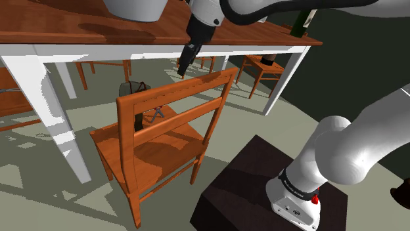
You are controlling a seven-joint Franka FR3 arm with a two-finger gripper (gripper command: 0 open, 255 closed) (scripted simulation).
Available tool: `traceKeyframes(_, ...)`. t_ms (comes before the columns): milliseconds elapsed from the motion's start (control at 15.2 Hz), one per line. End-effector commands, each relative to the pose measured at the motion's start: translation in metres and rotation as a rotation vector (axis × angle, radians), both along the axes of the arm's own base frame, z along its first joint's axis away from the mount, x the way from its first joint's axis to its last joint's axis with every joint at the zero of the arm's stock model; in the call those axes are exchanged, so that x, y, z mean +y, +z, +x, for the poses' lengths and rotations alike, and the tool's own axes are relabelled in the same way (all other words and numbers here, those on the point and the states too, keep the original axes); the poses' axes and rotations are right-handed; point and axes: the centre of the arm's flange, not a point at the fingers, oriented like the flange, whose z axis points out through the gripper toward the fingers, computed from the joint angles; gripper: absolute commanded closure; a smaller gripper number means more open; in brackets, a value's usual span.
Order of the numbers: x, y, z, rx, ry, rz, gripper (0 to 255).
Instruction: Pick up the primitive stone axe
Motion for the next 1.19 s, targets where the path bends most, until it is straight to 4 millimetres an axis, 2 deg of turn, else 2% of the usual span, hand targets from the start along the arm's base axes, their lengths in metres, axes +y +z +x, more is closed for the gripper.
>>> traceKeyframes(0, 0.027, -0.006, 0.011, -0.014, 0.043, 0.005, 0)
traceKeyframes(594, 0.123, -0.035, 0.051, -0.072, 0.231, 0.020, 0)
traceKeyframes(660, 0.128, -0.036, 0.053, -0.075, 0.240, 0.020, 0)
traceKeyframes(1122, 0.128, -0.073, 0.053, -0.075, 0.240, 0.020, 0)
